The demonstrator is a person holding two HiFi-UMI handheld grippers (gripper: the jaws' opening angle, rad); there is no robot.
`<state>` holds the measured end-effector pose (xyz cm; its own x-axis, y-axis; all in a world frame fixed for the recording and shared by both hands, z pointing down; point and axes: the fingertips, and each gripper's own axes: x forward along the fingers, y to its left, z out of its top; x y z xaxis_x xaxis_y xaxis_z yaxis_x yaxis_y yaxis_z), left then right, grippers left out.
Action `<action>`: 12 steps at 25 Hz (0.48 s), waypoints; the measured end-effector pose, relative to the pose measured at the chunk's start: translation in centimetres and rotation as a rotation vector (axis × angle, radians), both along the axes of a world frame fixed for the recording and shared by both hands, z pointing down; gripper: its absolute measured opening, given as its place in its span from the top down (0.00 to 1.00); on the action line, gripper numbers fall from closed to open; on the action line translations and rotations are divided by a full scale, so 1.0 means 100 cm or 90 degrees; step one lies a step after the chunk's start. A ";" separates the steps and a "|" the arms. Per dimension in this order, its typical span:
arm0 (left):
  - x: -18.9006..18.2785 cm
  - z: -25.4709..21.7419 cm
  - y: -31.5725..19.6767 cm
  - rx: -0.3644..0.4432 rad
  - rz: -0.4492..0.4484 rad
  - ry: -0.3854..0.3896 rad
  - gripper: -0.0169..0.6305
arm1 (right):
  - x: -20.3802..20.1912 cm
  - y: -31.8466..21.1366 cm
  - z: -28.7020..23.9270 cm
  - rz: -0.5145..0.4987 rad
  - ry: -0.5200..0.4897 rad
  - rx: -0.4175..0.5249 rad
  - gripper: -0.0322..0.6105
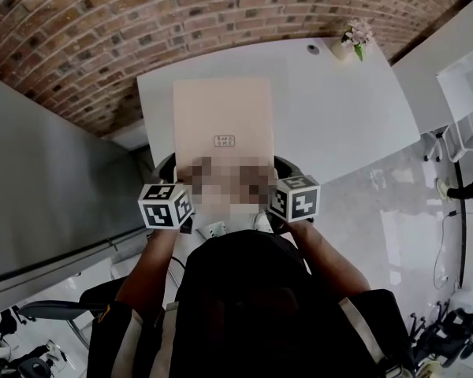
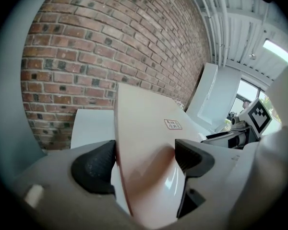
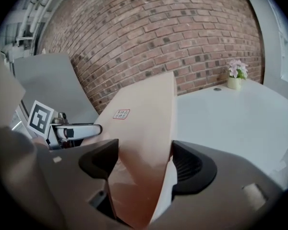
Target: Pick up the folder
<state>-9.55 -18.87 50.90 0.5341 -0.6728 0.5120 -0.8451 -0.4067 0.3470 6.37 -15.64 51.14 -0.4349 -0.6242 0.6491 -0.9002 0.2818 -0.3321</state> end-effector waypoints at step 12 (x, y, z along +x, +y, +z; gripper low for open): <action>0.030 -0.155 -0.010 0.250 -0.003 0.021 0.38 | 0.027 -0.007 -0.133 0.013 -0.025 0.214 0.40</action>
<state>-6.60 -19.89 35.44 0.5418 -0.8168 0.1982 -0.8386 -0.5094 0.1932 9.06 -16.29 37.79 -0.4407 -0.8093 0.3884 -0.8951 0.3635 -0.2581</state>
